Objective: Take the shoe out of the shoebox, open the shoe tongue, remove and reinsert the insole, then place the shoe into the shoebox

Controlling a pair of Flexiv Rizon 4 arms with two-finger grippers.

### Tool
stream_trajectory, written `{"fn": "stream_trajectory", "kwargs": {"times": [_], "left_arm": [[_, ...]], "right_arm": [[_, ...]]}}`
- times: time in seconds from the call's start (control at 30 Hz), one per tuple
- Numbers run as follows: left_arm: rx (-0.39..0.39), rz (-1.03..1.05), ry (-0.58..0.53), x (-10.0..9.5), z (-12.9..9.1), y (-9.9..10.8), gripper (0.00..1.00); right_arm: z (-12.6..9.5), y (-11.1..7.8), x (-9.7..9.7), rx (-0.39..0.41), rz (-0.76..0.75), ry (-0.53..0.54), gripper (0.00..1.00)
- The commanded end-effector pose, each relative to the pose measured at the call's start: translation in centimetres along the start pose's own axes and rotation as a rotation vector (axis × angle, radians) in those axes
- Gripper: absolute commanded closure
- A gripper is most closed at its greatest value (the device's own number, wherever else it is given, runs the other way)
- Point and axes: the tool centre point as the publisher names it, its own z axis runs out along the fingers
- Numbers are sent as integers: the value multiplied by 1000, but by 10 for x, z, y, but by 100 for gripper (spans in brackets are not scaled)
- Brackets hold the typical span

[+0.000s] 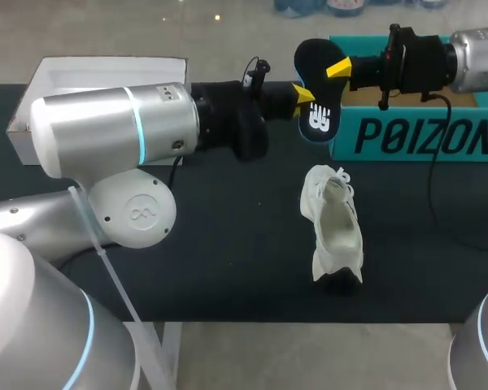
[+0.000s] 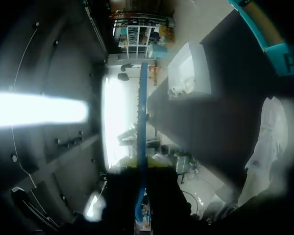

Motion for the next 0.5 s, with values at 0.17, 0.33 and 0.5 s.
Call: {"fn": "stream_trajectory", "kwargs": {"times": [0.17, 0.33, 0.5], "left_arm": [[-23, -24, 20, -5, -14, -4, 0], [-9, -30, 11, -11, -36, 1, 0], [31, -63, 56, -16, -62, 13, 0]], "right_arm": [[0, 1, -1, -1, 1, -1, 100], [0, 1, -1, -1, 1, -1, 100], [0, 1, -1, -1, 1, -1, 100]]}}
